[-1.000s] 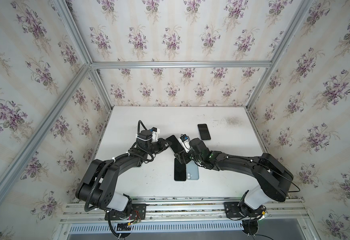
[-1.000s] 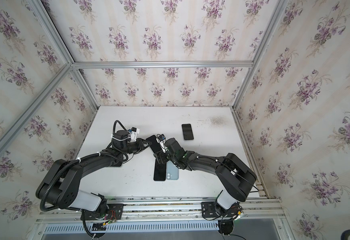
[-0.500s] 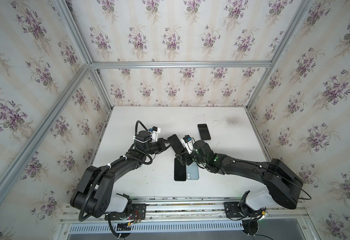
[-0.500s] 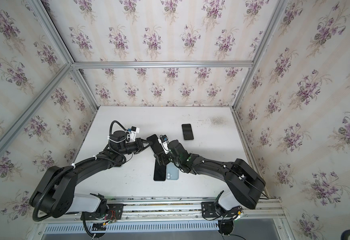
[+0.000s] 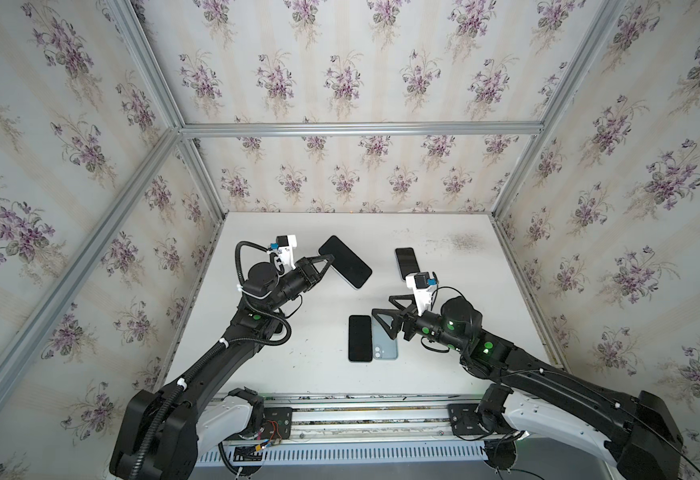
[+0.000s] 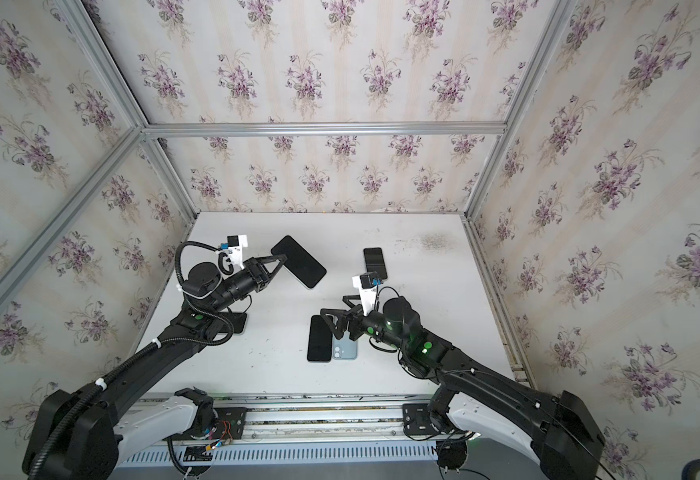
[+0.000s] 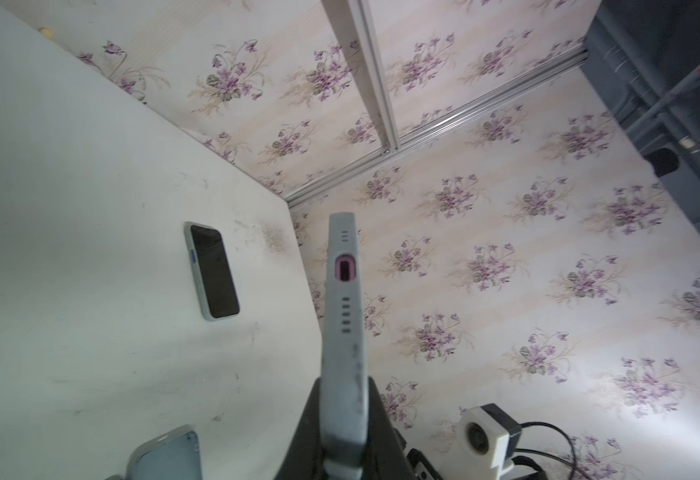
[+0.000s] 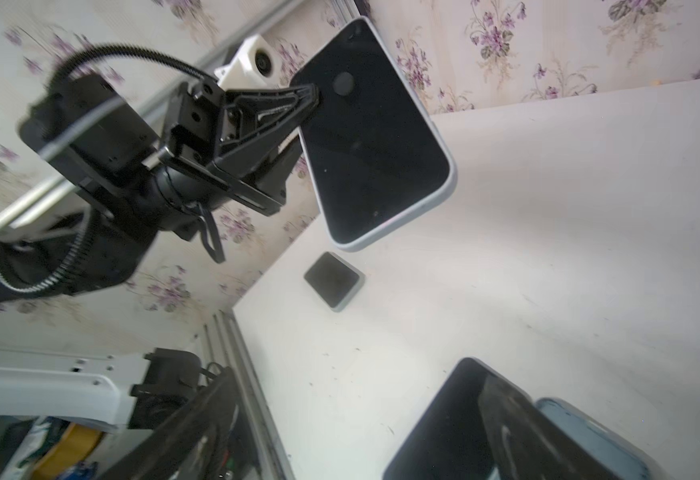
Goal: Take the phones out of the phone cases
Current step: 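Hold the cased phone upright with the left gripper while the right gripper approaches its top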
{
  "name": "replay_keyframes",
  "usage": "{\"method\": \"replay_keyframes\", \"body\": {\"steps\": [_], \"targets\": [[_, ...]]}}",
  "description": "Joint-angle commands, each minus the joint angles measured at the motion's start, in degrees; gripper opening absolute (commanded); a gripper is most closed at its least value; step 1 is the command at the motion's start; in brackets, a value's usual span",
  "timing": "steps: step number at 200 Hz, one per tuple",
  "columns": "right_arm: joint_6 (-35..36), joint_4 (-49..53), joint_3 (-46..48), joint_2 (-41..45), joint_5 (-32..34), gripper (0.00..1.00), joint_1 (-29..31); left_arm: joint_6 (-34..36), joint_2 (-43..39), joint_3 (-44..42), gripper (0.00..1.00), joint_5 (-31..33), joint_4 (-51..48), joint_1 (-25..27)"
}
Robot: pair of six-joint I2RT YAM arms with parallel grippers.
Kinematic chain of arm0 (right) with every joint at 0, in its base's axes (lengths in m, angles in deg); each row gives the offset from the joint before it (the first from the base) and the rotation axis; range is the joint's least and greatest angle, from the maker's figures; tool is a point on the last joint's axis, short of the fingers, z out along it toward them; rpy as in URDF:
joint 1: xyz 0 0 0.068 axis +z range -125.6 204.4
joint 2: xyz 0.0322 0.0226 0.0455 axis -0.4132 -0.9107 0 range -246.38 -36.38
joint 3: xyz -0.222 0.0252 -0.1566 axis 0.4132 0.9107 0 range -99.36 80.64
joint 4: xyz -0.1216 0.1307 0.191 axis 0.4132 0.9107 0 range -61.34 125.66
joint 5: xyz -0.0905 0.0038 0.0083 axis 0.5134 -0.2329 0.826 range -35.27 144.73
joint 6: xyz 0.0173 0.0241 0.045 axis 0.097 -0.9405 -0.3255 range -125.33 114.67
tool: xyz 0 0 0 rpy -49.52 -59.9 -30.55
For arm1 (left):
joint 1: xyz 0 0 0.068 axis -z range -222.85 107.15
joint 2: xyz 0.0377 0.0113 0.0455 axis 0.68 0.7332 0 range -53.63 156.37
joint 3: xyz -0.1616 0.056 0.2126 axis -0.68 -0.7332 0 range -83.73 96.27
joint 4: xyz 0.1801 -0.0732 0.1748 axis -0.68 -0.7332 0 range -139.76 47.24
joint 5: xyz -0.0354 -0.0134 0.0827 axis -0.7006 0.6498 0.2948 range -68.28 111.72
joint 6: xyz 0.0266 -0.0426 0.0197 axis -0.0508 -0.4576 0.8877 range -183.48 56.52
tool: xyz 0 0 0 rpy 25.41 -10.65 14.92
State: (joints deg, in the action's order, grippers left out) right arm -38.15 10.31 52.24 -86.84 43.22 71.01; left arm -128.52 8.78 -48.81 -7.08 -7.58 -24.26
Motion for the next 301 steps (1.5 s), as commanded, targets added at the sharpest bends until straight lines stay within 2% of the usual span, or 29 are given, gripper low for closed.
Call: {"method": "replay_keyframes", "body": {"steps": [1,28,50,78,141,247,301], "targets": [[-7.91,-11.24,0.21,0.92,-6.60,0.96,-0.03,-8.19,-1.57,-0.95,0.00,0.06,13.24,0.35],[-13.02,-21.56,0.63,-2.39,-10.49,0.91,-0.07,-11.82,-3.78,-2.46,0.00,1.21,16.49,1.42],[-16.08,-30.32,1.07,-5.73,-12.54,0.83,-0.03,-13.20,-5.16,-3.43,0.00,2.24,17.15,2.47],[-18.45,-37.24,1.04,-8.83,-13.51,0.74,-0.03,-14.15,-6.04,-4.06,0.00,3.04,18.17,3.63],[-19.60,-38.73,0.42,-10.75,-11.82,0.56,-0.03,-15.29,-6.44,-4.94,0.00,4.55,20.06,5.29],[-21.47,-44.16,-1.00,-15.14,-10.18,0.47,-0.19,-15.82,-7.22,-6.32,0.00,5.26,22.19,7.20],[-22.20,-45.43,-0.79,-15.87,-10.11,0.35,-0.33,-15.98,-8.55,-8.33,0.00,6.12,22.64,7.42]]}}
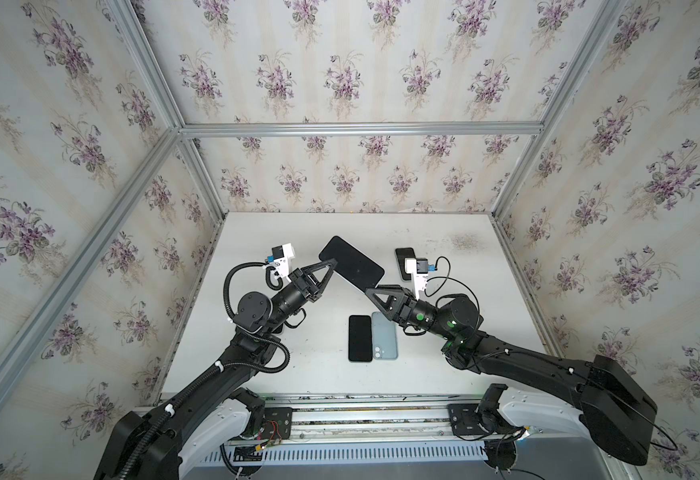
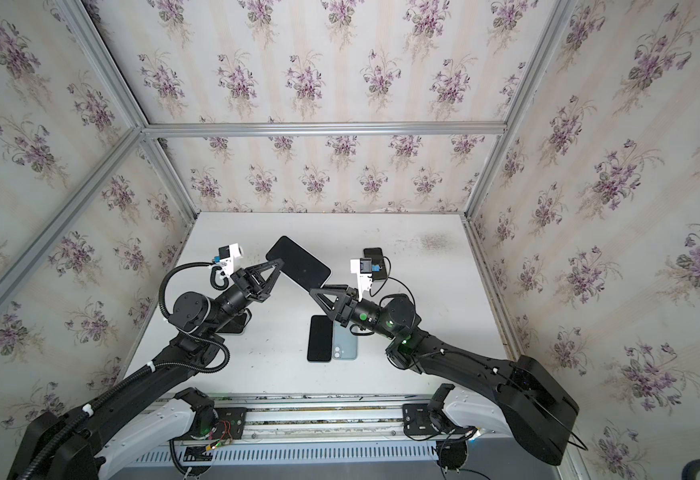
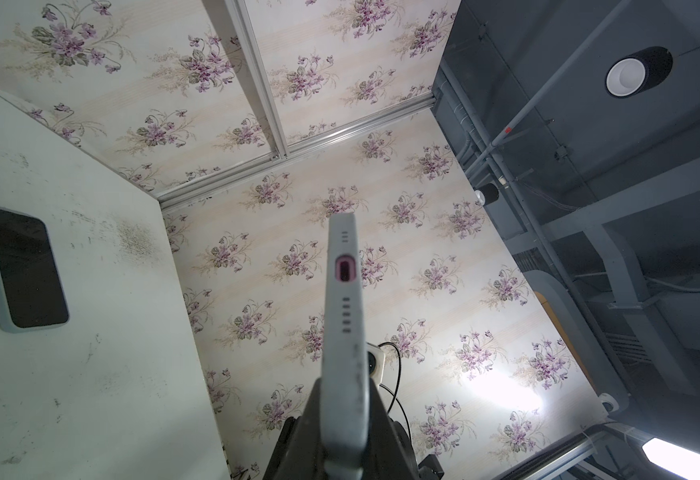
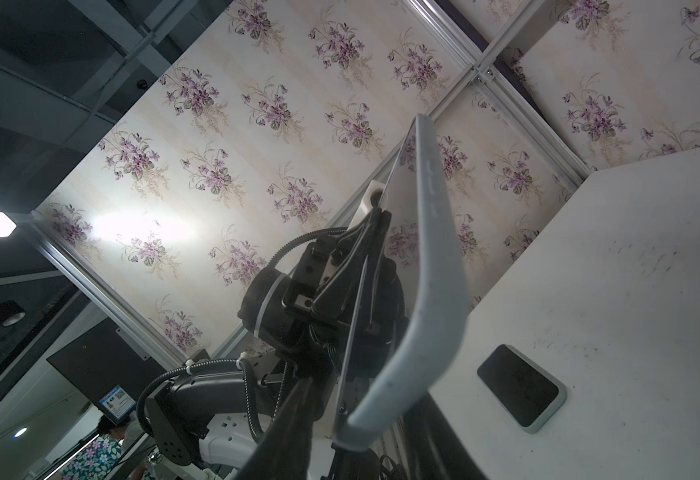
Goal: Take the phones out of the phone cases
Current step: 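Hold the cased phone upright with the left gripper while the right gripper approaches its top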
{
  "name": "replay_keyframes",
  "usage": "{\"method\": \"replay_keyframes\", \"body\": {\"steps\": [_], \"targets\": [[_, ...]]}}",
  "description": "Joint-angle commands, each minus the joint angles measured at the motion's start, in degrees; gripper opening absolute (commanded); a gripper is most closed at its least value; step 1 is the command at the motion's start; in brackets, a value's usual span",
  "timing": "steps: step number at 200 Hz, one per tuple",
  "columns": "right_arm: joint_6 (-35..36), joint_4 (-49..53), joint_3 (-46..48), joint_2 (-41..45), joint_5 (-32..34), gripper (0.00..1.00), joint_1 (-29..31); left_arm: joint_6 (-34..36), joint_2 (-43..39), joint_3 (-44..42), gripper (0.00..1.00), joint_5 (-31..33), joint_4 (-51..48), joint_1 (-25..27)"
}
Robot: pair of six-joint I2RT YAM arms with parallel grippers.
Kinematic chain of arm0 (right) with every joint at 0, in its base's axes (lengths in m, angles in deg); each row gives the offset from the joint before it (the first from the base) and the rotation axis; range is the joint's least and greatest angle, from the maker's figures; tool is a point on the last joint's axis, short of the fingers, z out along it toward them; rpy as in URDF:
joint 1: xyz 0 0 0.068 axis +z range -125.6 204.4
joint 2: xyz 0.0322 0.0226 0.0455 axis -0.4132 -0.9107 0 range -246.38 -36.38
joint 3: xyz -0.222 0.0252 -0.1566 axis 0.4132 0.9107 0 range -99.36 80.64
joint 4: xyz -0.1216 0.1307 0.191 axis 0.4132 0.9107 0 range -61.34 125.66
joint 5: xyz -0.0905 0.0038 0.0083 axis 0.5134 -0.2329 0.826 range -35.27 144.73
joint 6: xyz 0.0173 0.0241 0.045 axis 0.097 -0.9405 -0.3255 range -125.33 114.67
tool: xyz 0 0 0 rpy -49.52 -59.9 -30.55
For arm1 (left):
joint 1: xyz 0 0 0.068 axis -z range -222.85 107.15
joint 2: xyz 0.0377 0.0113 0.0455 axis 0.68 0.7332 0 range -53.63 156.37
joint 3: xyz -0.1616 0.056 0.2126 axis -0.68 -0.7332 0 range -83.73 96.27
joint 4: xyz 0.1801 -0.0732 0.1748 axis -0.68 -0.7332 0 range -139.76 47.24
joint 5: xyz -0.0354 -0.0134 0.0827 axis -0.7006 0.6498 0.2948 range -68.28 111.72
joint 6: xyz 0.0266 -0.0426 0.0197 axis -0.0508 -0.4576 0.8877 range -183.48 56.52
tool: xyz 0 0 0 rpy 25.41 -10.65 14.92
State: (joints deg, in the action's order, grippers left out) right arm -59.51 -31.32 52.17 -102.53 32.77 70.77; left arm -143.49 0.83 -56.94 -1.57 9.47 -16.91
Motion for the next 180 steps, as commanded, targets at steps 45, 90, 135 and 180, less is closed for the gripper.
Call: {"method": "replay_keyframes", "body": {"steps": [45,90,135,180], "targets": [[-1.80,-4.91,-0.65,-0.60,-0.40,0.30,-0.03,-1.03,-0.58,-0.22,0.00,1.06,5.56,0.09],[-2.43,-6.34,-0.40,-1.65,-1.00,0.29,-0.01,-0.85,-0.35,-0.15,0.00,1.47,5.43,0.16],[-3.35,-8.62,-0.30,-3.34,-1.44,0.29,0.03,-0.42,-0.24,-0.14,0.00,1.70,4.90,0.25],[-4.14,-10.20,-0.06,-4.62,-2.02,0.20,0.04,0.03,-0.16,0.00,0.00,2.07,4.12,0.35]]}}
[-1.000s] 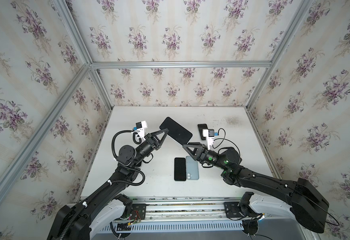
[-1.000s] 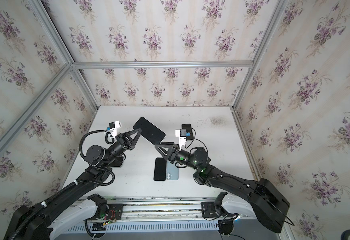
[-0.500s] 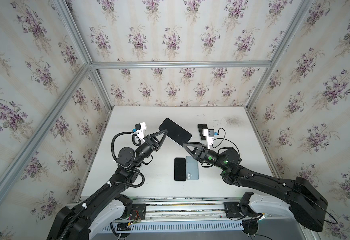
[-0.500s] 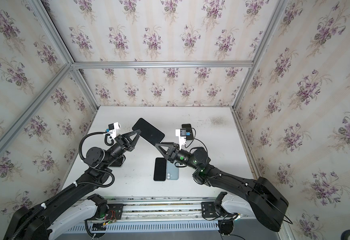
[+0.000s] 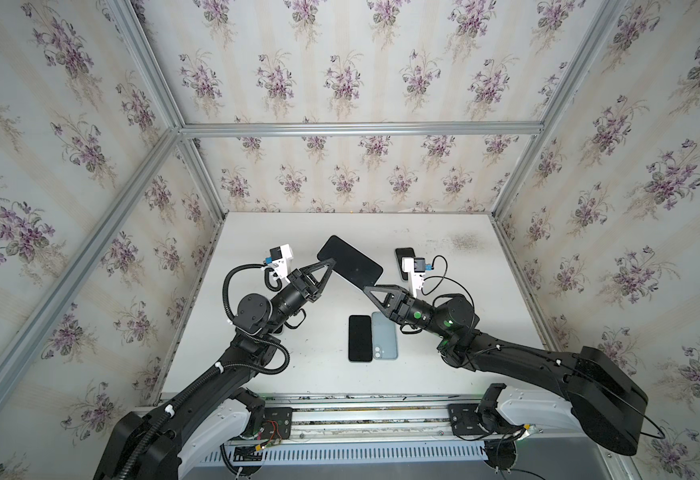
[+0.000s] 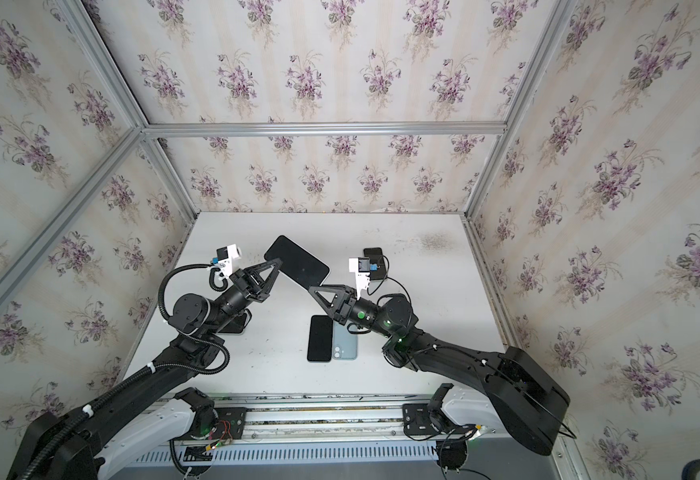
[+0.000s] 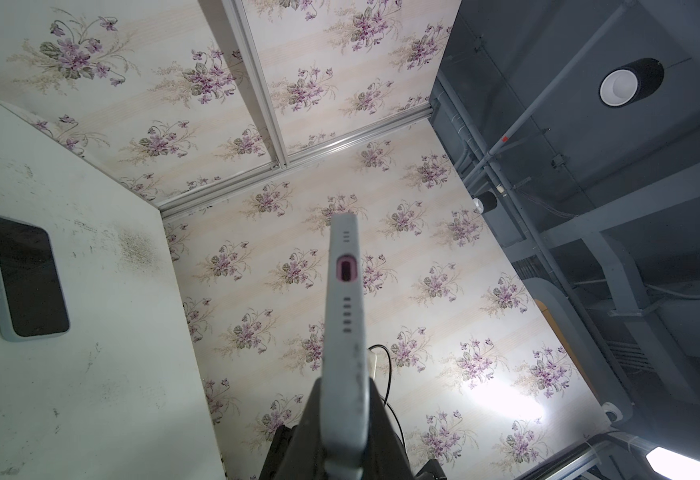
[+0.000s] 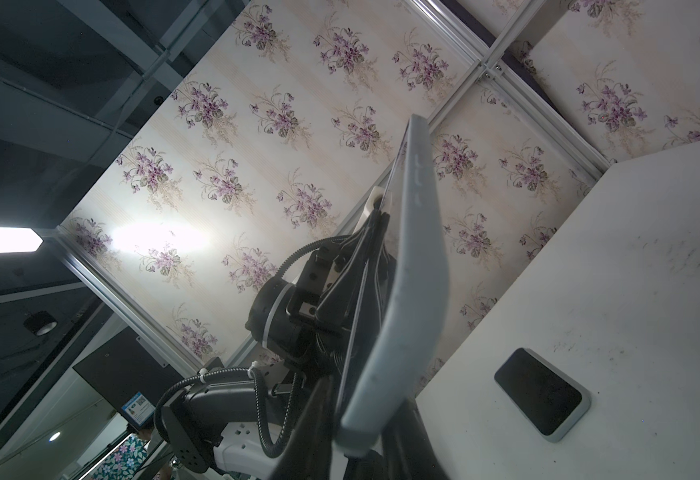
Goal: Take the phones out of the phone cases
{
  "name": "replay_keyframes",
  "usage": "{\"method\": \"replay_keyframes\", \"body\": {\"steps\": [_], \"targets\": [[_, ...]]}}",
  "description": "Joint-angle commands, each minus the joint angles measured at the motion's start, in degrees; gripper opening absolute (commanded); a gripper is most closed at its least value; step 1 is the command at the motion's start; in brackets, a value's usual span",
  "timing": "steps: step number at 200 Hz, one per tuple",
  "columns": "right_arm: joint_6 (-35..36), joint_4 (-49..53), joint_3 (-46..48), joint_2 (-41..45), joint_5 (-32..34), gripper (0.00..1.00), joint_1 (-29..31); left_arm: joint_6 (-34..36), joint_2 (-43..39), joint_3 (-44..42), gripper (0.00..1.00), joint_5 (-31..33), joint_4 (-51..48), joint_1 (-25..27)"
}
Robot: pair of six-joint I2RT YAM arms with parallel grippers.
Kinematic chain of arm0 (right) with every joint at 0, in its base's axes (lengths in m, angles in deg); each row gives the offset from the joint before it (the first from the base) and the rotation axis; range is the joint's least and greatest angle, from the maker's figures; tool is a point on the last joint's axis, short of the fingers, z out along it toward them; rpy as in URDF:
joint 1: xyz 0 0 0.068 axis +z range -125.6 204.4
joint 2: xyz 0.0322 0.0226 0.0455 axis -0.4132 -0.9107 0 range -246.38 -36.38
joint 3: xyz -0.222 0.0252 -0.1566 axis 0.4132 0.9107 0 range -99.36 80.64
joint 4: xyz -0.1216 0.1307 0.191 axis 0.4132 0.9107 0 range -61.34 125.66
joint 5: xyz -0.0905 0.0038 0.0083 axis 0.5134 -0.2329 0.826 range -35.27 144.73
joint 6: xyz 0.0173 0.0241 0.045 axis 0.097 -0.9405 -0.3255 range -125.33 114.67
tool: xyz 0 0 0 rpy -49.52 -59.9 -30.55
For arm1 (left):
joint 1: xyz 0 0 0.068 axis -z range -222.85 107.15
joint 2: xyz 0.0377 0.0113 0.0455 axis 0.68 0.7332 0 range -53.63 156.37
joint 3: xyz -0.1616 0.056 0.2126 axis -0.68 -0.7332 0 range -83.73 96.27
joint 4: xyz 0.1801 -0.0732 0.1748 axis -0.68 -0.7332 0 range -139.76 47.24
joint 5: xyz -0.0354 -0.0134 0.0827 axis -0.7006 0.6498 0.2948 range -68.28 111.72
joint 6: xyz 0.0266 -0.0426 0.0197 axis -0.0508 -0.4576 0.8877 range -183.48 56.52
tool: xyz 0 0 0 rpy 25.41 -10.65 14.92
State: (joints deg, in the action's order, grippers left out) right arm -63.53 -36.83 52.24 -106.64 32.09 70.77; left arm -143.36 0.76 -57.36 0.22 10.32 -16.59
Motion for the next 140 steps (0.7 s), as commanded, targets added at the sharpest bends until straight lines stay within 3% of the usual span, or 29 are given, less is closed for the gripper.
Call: {"method": "replay_keyframes", "body": {"steps": [1,32,82,140], "targets": [[-0.10,-4.71,-0.14,-0.55,-1.35,0.20,0.04,-0.10,-0.09,0.38,0.00,0.25,3.27,0.02],[-0.20,-5.04,0.18,-0.76,-1.52,0.14,0.04,0.07,-0.08,0.50,0.00,0.27,2.76,0.02],[1.20,-4.76,0.99,-0.57,-3.04,0.14,-0.01,-0.10,-0.93,1.27,0.00,0.40,-1.41,0.02],[16.52,9.79,1.00,4.08,-7.47,0.07,0.04,-1.59,-2.45,4.72,0.00,-0.98,-13.51,0.62]]}}
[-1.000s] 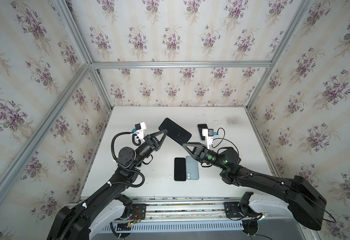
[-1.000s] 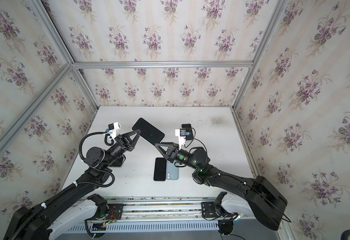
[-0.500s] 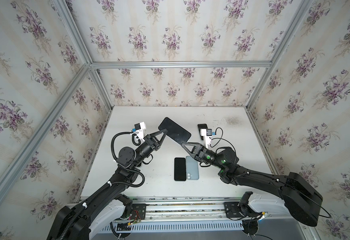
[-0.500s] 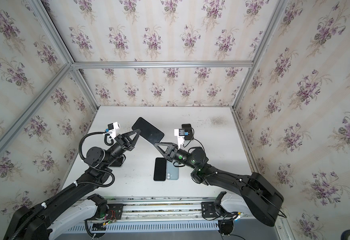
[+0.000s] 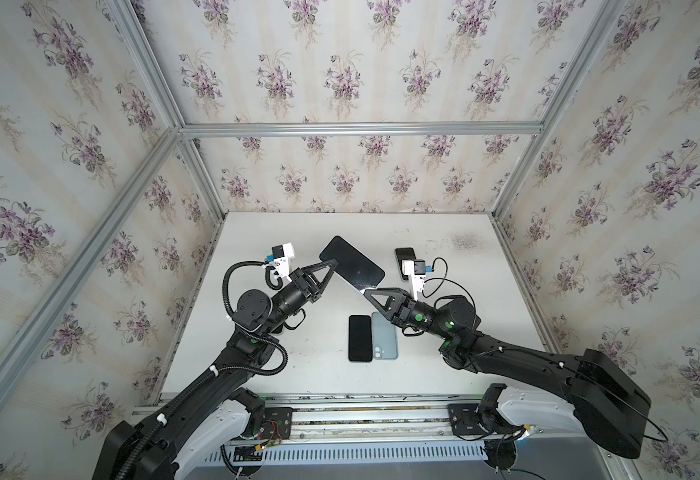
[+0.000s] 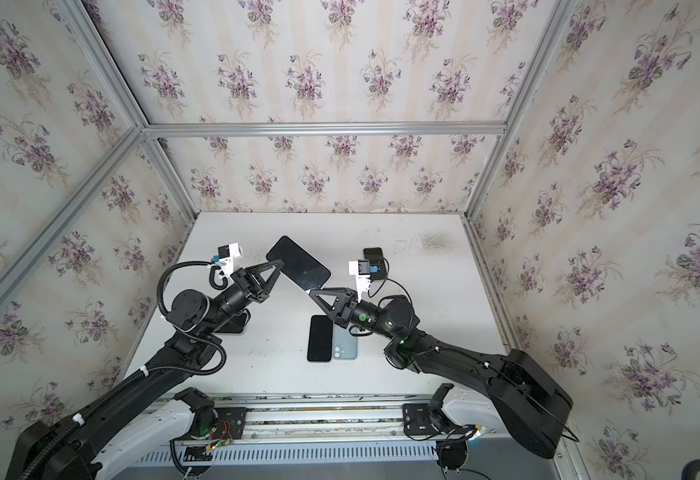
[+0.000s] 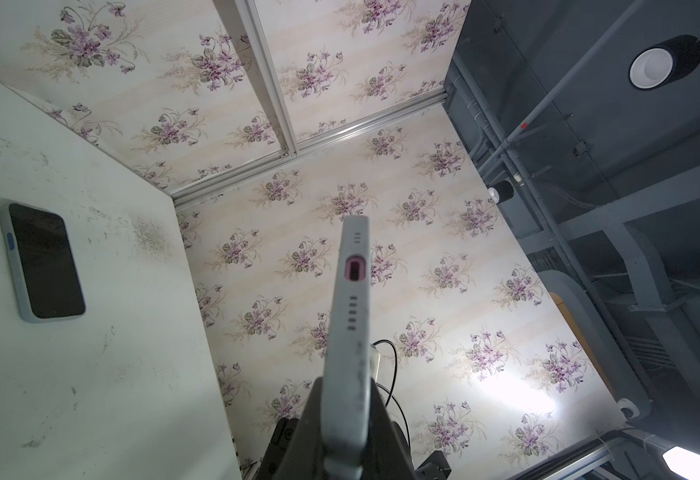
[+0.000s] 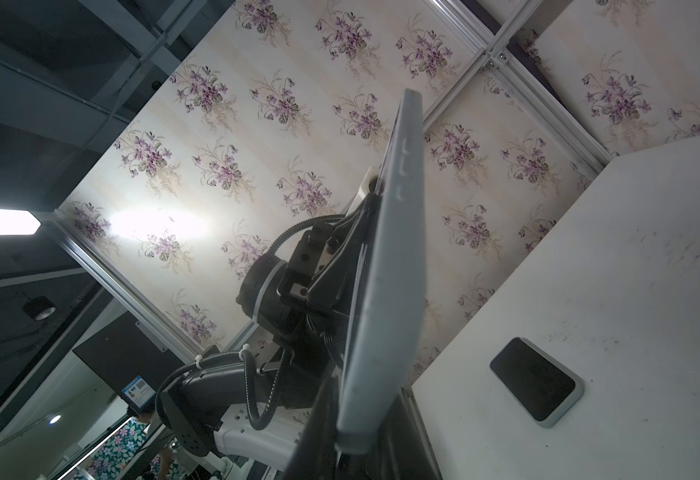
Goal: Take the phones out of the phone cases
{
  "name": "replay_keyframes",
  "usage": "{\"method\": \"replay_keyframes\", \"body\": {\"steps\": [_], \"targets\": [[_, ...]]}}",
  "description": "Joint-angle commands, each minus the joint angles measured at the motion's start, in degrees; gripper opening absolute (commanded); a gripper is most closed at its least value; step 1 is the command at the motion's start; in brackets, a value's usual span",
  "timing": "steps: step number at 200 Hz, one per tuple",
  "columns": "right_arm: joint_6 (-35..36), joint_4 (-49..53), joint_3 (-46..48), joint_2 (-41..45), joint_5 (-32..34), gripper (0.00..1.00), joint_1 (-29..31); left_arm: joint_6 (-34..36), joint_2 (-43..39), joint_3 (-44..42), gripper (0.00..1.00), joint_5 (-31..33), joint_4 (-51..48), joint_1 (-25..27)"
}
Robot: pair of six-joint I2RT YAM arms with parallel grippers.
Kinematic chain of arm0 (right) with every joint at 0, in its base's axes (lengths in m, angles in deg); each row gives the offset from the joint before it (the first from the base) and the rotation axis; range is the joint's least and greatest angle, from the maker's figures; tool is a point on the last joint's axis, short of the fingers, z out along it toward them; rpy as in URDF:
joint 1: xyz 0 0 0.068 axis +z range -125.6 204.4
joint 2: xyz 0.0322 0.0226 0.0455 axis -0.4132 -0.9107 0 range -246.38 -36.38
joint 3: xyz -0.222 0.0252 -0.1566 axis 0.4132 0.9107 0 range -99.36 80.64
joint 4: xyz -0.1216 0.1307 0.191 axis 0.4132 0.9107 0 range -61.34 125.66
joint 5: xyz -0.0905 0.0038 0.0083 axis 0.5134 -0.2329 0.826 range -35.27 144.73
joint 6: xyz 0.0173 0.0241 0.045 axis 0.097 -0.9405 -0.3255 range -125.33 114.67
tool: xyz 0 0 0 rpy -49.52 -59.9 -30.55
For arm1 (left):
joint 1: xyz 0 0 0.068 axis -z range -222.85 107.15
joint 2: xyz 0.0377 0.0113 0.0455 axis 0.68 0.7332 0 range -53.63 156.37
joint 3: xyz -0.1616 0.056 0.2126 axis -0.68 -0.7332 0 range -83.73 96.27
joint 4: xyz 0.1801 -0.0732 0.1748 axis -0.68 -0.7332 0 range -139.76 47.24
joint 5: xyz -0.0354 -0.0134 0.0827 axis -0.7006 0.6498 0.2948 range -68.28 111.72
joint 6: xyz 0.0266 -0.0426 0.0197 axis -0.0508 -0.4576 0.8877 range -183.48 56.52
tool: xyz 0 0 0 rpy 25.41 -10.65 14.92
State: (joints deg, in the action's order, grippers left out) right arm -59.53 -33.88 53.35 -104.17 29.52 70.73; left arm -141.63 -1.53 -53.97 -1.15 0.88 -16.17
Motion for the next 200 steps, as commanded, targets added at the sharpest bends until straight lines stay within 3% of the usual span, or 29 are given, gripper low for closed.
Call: {"method": "replay_keyframes", "body": {"steps": [1,63,119,200], "targets": [[12.83,7.18,-0.08,1.65,-4.91,0.07,0.08,-3.36,-0.11,1.39,0.00,0.30,-4.12,0.21],[25.64,14.30,-1.01,2.20,-7.41,0.08,0.02,-4.21,1.88,3.72,0.00,-0.75,-6.63,2.36],[37.34,25.80,-2.11,5.83,1.28,0.10,0.04,-2.59,2.05,5.05,0.00,-1.24,-8.87,2.94],[41.27,26.03,0.08,8.21,7.87,0.20,-0.02,-1.57,2.27,5.31,0.00,-0.89,-9.41,3.16]]}}
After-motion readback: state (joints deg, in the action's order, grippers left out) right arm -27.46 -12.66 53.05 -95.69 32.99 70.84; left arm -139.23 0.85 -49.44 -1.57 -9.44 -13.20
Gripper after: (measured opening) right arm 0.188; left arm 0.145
